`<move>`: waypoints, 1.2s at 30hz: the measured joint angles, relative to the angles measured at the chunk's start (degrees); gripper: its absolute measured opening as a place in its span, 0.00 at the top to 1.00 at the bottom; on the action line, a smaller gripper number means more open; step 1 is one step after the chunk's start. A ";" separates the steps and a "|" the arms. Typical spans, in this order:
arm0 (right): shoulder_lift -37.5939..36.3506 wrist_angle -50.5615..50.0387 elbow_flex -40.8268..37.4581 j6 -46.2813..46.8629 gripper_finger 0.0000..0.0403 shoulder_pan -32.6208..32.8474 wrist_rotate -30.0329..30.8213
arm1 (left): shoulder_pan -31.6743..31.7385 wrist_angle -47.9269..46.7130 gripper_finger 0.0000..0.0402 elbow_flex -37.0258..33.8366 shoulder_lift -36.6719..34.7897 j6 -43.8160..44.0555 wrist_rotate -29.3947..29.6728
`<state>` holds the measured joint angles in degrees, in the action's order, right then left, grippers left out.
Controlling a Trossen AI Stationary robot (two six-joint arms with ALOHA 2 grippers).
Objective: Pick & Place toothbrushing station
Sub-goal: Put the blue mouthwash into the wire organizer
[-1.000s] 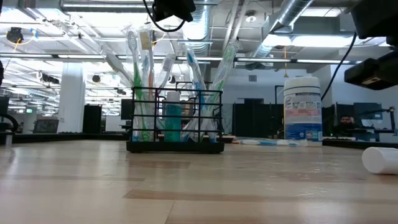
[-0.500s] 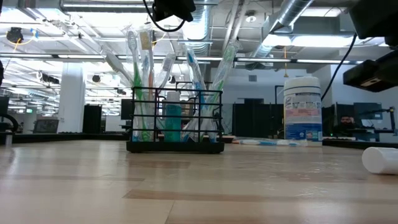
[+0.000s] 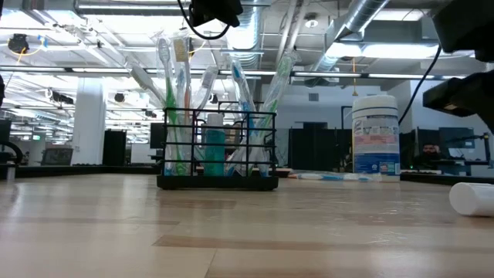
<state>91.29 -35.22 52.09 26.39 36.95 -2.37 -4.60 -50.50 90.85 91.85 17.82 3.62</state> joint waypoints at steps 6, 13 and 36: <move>0.02 0.13 -0.04 0.00 0.44 0.00 1.93 | 0.00 0.00 0.73 0.00 0.00 0.00 0.00; 2.91 0.48 0.00 0.02 0.44 -0.07 2.32 | 0.00 0.00 0.73 0.00 0.00 0.02 0.00; 7.95 -1.23 0.13 1.11 0.49 -0.59 3.70 | 0.00 0.00 0.73 0.00 0.00 0.02 0.00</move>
<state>99.24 -36.46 52.23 27.51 36.36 1.32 -4.60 -50.50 90.85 91.85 17.85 3.62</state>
